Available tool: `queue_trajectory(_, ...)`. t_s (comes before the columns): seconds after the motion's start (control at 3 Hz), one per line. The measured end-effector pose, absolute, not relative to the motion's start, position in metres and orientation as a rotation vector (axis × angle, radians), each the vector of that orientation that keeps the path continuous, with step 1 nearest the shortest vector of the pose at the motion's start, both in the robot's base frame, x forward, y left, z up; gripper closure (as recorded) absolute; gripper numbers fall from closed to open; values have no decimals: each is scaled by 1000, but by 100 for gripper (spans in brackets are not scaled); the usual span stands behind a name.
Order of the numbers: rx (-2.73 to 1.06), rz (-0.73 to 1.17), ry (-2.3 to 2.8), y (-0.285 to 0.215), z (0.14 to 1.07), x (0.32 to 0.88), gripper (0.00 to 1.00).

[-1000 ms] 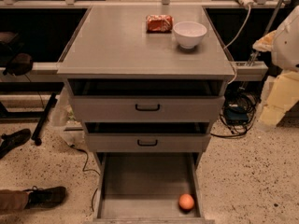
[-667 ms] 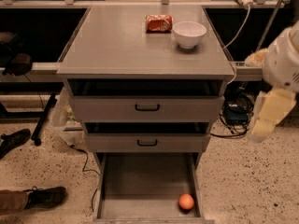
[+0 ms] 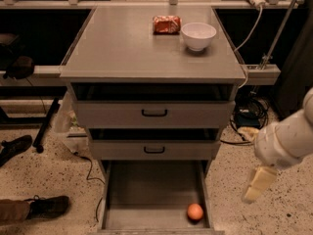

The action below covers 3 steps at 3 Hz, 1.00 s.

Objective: Pick orange from bottom drawer and place on counter

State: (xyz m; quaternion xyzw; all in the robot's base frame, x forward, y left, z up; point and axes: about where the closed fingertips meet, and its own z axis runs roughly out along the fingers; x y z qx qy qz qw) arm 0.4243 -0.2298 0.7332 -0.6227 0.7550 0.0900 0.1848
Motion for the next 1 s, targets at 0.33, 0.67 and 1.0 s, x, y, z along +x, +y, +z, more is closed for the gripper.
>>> queue_trajectory(0.33, -1698, 302, 2144, -231, 646, 418, 0)
queue_trajectory(0.67, -1651, 247, 2124, -232, 641, 436, 0)
queue_trajectory(1.0, -1651, 247, 2124, -232, 641, 436, 0)
